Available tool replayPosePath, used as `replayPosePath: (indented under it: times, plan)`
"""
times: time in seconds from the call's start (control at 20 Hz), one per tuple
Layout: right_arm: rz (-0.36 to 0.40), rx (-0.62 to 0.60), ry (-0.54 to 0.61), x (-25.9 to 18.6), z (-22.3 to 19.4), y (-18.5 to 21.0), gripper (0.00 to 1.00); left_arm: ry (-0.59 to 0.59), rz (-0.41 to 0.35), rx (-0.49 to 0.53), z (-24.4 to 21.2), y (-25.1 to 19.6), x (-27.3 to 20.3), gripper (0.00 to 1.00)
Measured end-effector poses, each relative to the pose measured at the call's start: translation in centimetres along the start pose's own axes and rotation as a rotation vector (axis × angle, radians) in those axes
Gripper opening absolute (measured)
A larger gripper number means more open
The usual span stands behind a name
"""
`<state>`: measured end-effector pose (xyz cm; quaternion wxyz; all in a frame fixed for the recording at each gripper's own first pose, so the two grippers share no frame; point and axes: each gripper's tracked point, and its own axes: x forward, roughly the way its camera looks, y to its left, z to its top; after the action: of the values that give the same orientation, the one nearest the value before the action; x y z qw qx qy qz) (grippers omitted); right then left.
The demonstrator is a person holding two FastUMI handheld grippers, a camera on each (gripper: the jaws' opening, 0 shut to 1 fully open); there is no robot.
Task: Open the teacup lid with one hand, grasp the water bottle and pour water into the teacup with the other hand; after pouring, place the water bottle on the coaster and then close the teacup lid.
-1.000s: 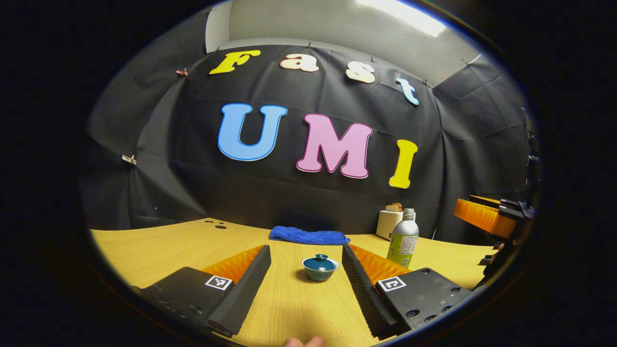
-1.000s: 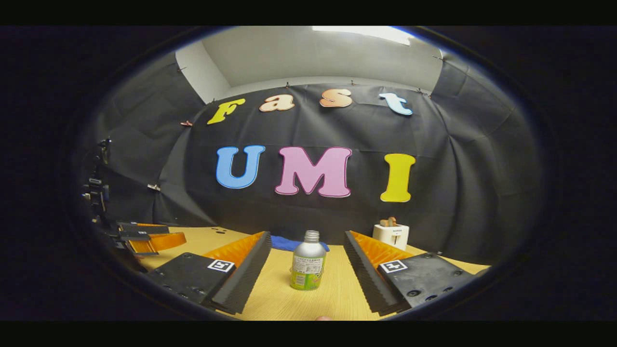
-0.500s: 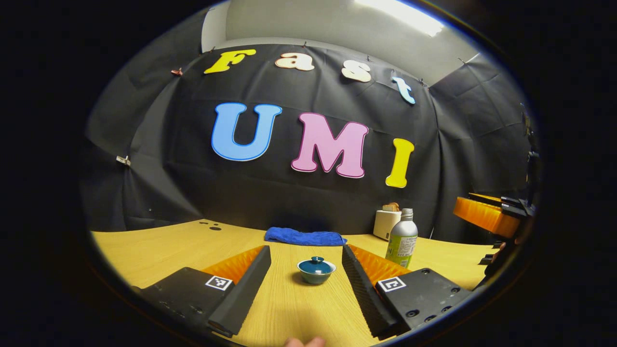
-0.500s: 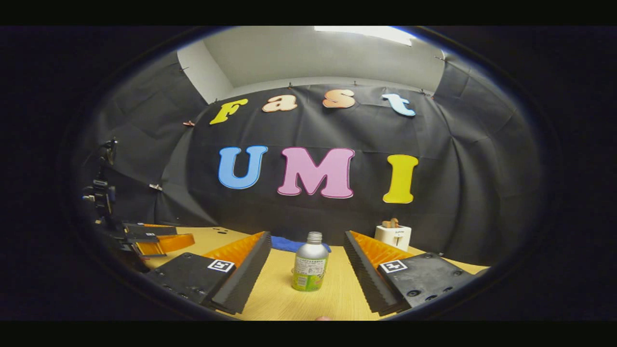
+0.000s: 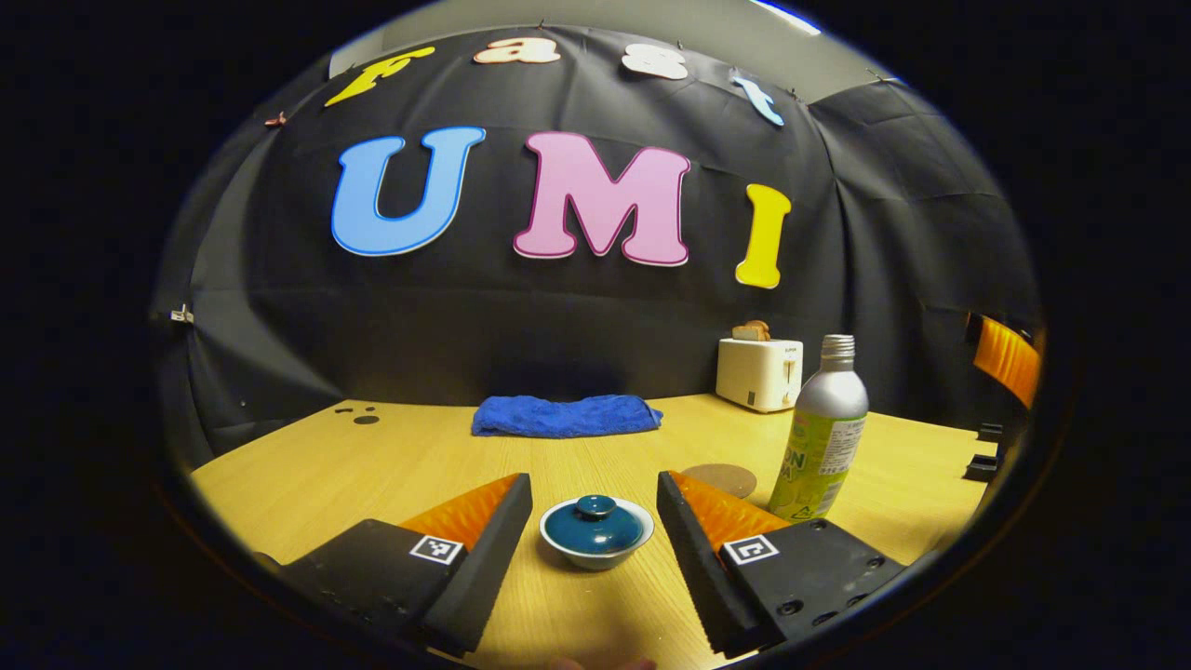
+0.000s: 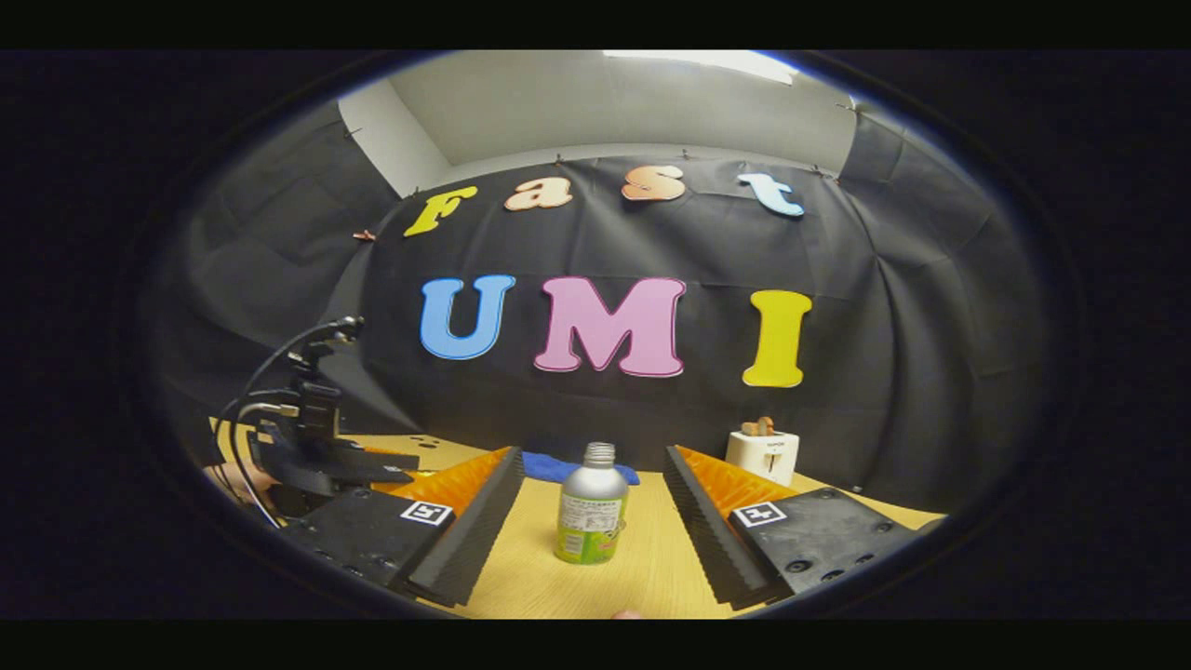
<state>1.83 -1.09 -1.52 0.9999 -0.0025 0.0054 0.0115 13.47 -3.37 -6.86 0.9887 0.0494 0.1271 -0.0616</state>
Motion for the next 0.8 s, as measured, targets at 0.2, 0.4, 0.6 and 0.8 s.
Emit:
replayPosePath:
  times: [0.2, 0.4, 0.6, 0.8]
  plan:
    - [-0.015, -0.003, -0.003, 0.4, -0.4, -1.4, 0.93, 0.046, 0.007, 0.012, -1.2, 0.1, 2.1, 0.76]
    - [-0.023, 0.003, 0.012, 0.9, -1.1, -2.0, 0.93, 0.057, 0.029, 0.058, -1.4, 0.4, 3.6, 0.66]
    - [-0.026, 0.004, 0.018, 1.1, -1.3, -2.0, 0.94, 0.095, 0.011, 0.092, -2.0, 0.0, 4.2, 0.54]
    - [-0.02, 0.0, 0.009, 0.8, -0.9, -1.7, 0.93, 0.142, 0.013, 0.063, -2.7, 0.2, 4.6, 0.47]
